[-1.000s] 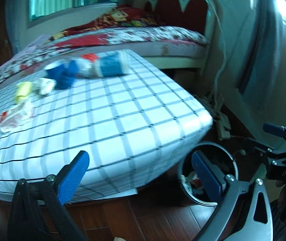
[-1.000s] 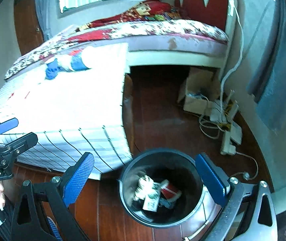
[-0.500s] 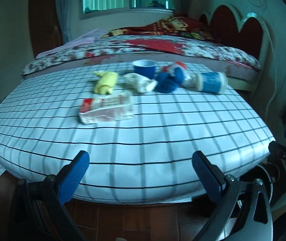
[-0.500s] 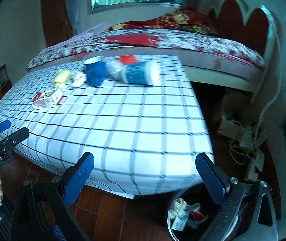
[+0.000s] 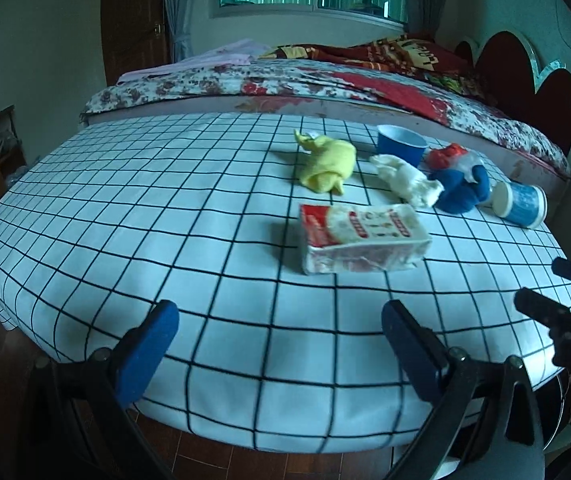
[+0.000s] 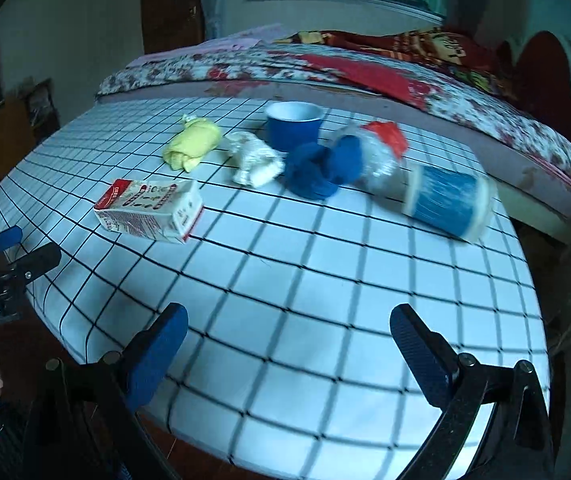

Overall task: Collect trash
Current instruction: 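Grasp the red-and-white milk carton with the left gripper while the right grasps the blue paper cup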

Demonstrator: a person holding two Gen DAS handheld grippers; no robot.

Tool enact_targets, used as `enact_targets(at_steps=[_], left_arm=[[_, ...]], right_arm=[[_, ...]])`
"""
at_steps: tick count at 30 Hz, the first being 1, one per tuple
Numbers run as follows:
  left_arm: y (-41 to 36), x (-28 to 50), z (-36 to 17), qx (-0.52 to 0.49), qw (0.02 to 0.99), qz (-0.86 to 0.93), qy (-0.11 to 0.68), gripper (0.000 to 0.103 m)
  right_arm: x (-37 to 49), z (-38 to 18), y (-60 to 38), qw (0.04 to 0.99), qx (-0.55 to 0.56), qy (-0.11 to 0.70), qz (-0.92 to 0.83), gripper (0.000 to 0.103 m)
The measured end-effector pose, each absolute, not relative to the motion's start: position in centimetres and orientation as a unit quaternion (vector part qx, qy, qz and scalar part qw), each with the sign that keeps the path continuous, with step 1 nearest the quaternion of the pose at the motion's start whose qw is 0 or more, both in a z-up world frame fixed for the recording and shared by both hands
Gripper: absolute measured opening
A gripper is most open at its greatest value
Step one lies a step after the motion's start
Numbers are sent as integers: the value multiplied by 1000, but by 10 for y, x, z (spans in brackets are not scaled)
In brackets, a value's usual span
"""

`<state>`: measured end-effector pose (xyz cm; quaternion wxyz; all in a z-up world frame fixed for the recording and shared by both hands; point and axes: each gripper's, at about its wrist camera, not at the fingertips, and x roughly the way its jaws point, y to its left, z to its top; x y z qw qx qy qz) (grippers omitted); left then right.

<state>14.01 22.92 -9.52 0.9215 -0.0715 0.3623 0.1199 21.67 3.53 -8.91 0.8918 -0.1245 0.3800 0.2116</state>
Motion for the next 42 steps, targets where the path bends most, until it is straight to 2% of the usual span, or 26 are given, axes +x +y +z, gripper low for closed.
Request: enact_targets(at_steps=[10, 15, 16, 20, 22, 26, 32, 35, 39, 42], left_arm=[[225, 205, -111, -40, 921, 24, 386, 99], [195, 220, -115, -96, 909, -94, 395, 80], [185, 216, -112, -93, 909, -116, 390, 80], [175, 203, -102, -30, 931, -59, 358, 80], [181, 209, -97, -19, 935, -45, 352, 84], [174, 232, -92, 2, 921, -115, 372, 100], [140, 260, -97, 76, 899, -171, 395, 99], [120, 259, -105, 117, 895, -148, 404, 70], [117, 245, -102, 106, 907, -100, 394, 53], [133, 230, -100, 74, 920, -42, 382, 51]], right_arm=[[252, -99, 13, 896, -114, 393, 170, 102], [261, -98, -19, 902, -100, 398, 134, 102], [262, -97, -24, 903, -96, 398, 129, 102], [262, -99, -39, 904, -86, 401, 118, 102], [263, -101, -41, 903, -83, 404, 117, 102], [265, -104, -44, 902, -79, 407, 117, 102], [272, -102, -58, 904, -76, 407, 104, 102], [278, -103, -67, 904, -70, 410, 94, 102], [287, -100, -72, 906, -53, 411, 87, 102], [294, -97, -72, 908, -45, 407, 86, 102]])
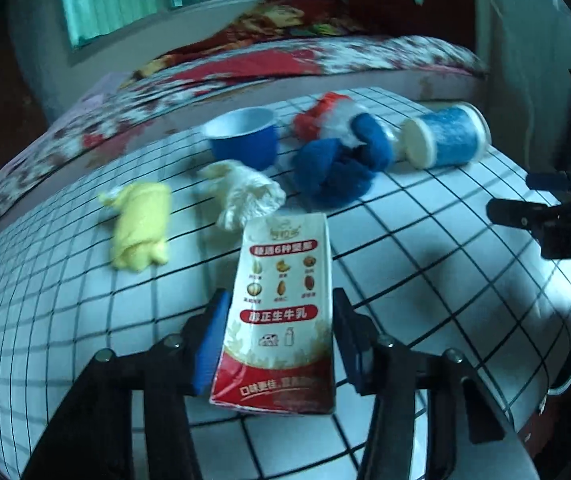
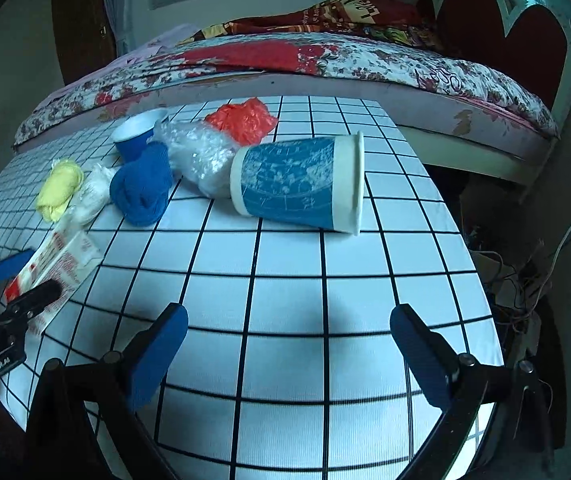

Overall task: Collect trash
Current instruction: 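Grasp the red-and-white milk carton with the left gripper while the right grasps the blue paper cup, then carry carton and blue-and-white cup over the black bin and open both grippers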

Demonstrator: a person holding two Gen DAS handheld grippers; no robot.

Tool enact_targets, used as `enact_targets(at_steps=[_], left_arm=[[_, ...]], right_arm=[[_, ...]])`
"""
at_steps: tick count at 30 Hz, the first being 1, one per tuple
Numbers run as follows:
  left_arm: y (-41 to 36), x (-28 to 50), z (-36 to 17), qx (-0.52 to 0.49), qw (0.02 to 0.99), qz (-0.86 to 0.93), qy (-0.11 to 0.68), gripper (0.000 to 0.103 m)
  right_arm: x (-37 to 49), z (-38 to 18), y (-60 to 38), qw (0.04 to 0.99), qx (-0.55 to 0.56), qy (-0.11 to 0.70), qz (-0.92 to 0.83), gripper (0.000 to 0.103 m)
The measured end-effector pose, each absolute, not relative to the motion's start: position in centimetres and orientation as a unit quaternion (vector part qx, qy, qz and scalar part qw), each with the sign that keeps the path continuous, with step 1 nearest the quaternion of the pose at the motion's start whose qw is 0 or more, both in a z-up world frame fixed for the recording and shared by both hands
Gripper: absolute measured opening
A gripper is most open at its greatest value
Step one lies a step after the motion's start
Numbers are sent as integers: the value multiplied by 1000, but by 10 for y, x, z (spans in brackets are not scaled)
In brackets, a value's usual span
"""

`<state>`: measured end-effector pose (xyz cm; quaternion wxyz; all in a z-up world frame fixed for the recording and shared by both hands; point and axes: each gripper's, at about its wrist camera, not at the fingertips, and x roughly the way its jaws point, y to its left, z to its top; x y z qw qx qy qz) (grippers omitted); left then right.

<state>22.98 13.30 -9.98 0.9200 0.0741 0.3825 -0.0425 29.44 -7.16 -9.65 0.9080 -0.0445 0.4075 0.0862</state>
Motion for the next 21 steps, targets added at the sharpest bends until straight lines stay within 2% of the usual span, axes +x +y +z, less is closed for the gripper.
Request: enact_targets(at_steps=[11, 18, 19, 20, 21], left_arm=[[193, 232, -102, -14, 923, 87, 373, 50], [195, 235, -109, -17, 920, 94, 379, 49], [194, 235, -109, -17, 921, 94, 379, 49], [193, 234, -109, -17, 921, 93, 378, 49], [192, 234, -108, -17, 921, 91, 377, 49]], right_arm=[[350, -91, -68, 911, -1, 406, 67, 102], [373, -94, -59, 912, -24, 406, 45, 102], [373, -95, -61, 912, -24, 406, 49, 98], [373, -96, -62, 911, -27, 408, 52, 84], [371, -97, -63, 912, -27, 406, 54, 84]])
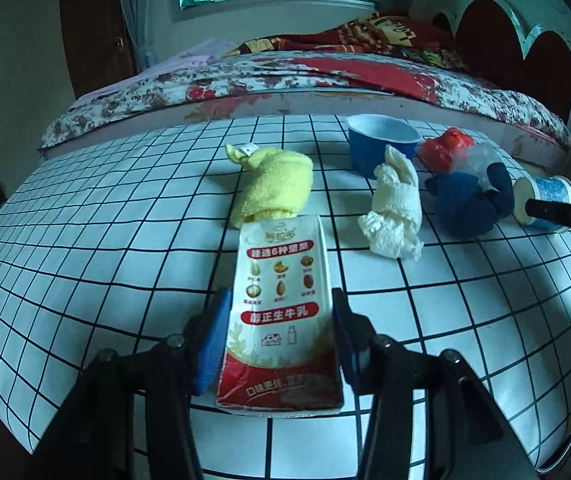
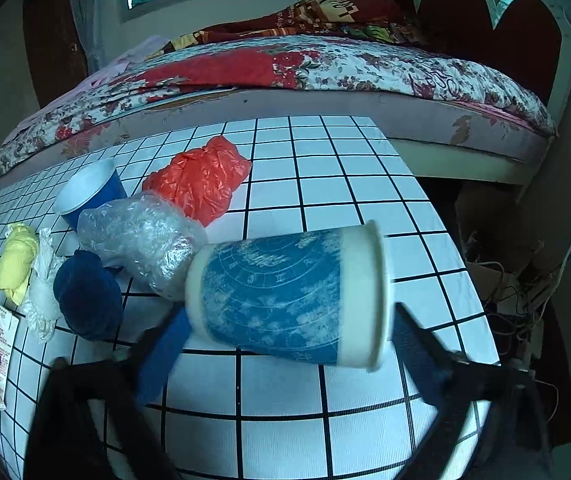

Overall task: Collect trash
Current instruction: 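Carry carton and blue-and-white cup over the black bin and open both grippers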

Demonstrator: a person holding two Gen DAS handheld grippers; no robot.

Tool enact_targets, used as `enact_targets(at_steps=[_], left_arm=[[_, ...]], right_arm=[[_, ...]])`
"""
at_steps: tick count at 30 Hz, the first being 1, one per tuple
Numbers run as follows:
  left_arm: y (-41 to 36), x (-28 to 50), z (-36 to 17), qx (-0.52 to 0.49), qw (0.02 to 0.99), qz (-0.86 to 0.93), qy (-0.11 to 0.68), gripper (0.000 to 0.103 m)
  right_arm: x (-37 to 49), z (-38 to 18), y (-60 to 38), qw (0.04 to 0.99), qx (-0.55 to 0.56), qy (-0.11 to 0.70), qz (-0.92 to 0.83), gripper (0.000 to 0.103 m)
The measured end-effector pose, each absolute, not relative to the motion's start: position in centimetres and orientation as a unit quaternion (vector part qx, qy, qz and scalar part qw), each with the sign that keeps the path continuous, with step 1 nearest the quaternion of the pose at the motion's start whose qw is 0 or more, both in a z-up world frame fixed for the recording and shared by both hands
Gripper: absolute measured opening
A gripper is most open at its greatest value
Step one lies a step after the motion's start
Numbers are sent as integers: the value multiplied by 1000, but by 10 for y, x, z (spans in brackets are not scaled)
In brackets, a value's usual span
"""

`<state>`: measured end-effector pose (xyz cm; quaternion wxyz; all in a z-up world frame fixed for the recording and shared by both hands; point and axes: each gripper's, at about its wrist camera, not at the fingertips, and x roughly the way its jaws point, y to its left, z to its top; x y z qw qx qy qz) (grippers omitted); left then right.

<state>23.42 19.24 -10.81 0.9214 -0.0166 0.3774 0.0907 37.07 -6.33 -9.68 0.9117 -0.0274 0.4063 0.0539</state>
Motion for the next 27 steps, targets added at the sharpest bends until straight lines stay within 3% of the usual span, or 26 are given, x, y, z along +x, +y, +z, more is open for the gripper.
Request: enact_targets(at_steps=[27], left_arm=[[93, 141, -49, 13, 952, -10, 306, 49]], right_arm=[[177, -40, -155, 946, -5, 290, 148, 83]])
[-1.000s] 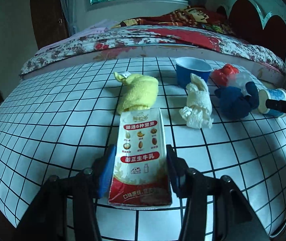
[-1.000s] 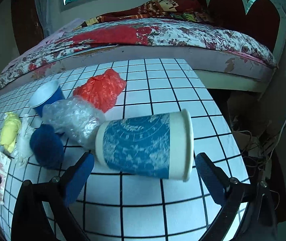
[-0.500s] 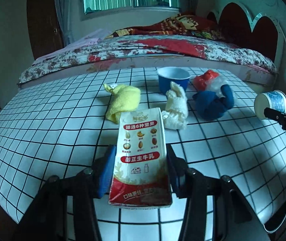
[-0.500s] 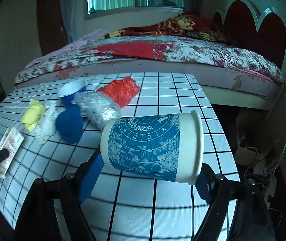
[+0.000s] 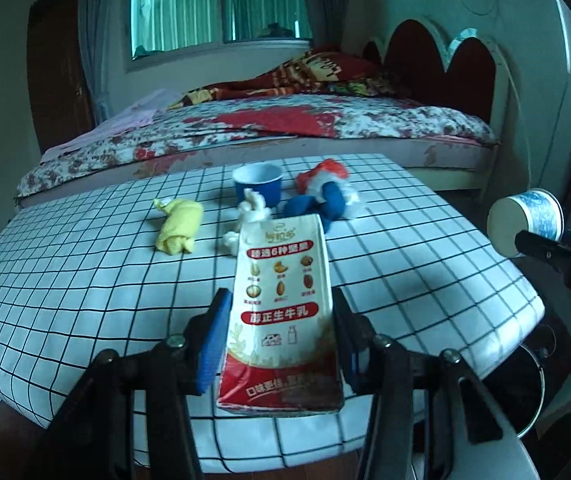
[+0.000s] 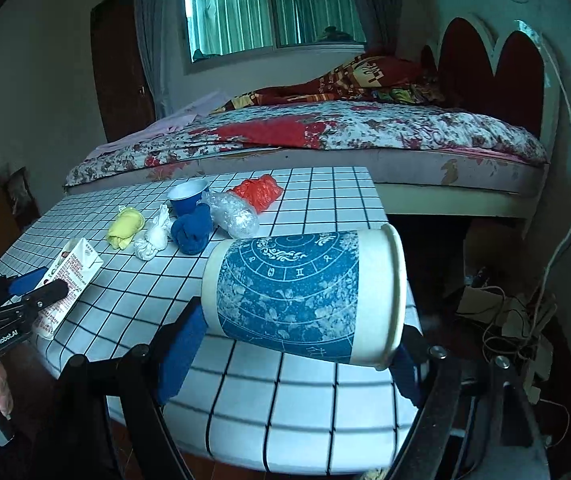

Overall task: Collect trash
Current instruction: 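Carry carton and blue-and-white cup over the black bin and open both grippers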

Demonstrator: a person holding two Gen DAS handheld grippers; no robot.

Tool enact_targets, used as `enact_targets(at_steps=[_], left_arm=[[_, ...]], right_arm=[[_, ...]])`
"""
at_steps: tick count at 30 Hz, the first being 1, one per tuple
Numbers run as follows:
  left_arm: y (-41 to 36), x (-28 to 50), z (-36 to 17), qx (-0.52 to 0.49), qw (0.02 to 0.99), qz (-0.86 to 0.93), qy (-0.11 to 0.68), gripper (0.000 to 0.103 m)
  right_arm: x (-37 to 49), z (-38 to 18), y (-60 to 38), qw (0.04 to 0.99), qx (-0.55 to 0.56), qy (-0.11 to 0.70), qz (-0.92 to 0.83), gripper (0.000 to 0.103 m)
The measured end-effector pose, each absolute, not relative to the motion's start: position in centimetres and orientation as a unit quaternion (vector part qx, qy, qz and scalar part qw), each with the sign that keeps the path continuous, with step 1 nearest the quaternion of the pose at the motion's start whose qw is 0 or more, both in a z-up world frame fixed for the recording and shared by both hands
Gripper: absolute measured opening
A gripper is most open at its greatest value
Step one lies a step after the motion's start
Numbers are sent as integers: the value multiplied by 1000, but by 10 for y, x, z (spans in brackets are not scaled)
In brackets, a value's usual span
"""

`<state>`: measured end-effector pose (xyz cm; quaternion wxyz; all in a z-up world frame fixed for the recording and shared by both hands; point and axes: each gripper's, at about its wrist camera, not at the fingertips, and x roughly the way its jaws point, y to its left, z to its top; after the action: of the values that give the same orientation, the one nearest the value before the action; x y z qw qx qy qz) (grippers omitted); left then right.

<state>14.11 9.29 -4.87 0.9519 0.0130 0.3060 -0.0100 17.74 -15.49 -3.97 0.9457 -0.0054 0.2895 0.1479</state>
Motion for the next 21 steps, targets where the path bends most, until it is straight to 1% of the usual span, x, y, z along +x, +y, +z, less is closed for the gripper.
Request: enact_targets(at_steps=[9, 21], left_arm=[[36, 108, -31, 42, 956, -66, 284, 49], [-34, 81, -35, 64, 945, -150, 283, 49]], right_arm=[[125, -23, -202, 954, 9, 276, 116, 83], [84, -23, -255, 956, 13, 279, 86, 83]])
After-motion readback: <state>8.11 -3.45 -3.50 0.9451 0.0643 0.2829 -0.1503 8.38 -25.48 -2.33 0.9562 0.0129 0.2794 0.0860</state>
